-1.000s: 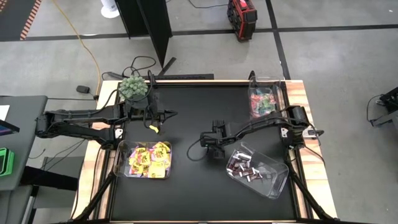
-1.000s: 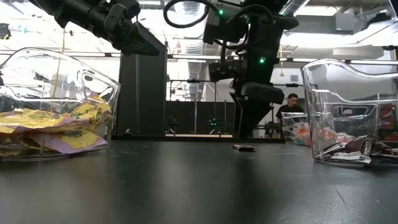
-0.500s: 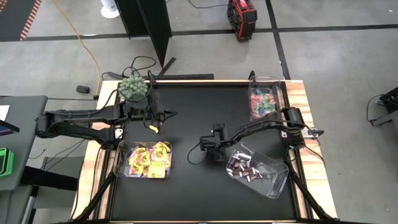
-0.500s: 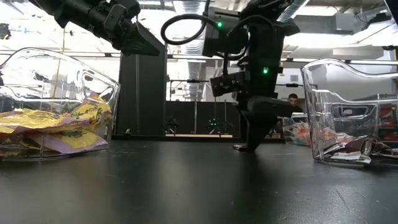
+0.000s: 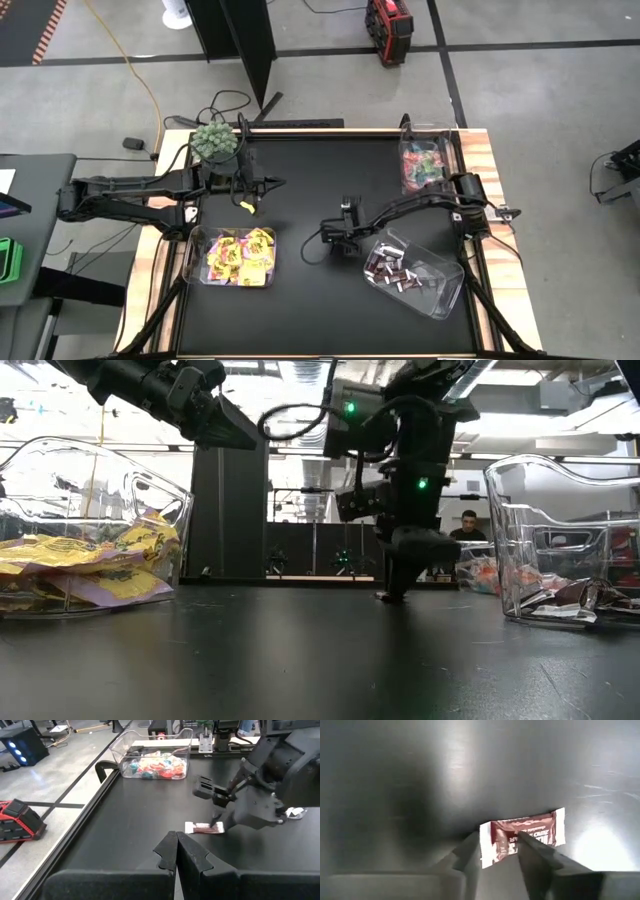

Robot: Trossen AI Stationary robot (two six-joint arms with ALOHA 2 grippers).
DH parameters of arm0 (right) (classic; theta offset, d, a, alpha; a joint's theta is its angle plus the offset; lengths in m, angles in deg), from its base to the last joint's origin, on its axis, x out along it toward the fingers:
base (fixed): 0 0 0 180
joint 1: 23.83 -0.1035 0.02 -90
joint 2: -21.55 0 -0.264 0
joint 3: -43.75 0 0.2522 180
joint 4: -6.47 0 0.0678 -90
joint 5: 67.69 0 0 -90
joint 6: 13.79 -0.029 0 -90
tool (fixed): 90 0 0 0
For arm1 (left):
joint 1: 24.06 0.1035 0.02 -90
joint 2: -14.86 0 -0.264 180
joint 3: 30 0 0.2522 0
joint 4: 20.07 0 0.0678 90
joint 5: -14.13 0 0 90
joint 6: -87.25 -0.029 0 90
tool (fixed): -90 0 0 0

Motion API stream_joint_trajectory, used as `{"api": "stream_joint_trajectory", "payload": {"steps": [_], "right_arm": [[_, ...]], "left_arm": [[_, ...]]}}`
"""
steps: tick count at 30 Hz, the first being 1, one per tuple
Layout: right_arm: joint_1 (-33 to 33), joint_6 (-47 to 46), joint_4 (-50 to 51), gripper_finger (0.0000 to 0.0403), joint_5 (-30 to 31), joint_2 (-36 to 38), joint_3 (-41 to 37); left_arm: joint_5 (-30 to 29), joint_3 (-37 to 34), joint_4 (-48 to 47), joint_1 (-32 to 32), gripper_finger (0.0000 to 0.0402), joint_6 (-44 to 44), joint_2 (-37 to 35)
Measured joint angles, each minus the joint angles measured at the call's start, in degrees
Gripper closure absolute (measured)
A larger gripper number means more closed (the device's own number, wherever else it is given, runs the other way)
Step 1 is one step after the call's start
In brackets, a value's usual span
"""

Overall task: Sort candy
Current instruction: Put the brown candy in the bottom right transparent container

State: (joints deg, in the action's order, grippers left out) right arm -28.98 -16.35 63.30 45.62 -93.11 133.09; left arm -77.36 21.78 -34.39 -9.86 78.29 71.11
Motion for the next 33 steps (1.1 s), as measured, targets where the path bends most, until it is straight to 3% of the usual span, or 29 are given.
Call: {"api": "stream_joint_trajectory", "payload": {"steps": [6, 14, 28, 33], "right_arm": [[0.63, -0.04, -0.01, 0.0330, 0.54, -0.14, -0.10], [0.87, -0.06, -0.24, 0.0394, 0.00, -0.12, -0.10], [-0.26, -0.83, 1.08, 0.0402, 7.56, -0.05, -0.07], [-0.70, -2.12, 2.30, 0.0398, 5.02, -0.03, -0.07]], "left_arm": [[0.00, 0.00, -0.02, 0.00, 0.0400, 0.06, 0.00], [0.02, 0.00, -0.02, 0.00, 0.0400, 0.19, 0.00], [0.02, 0.00, -0.05, 0.00, 0.0400, 0.21, 0.00], [0.02, 0.00, -0.04, 0.00, 0.0400, 0.21, 0.00]]}}
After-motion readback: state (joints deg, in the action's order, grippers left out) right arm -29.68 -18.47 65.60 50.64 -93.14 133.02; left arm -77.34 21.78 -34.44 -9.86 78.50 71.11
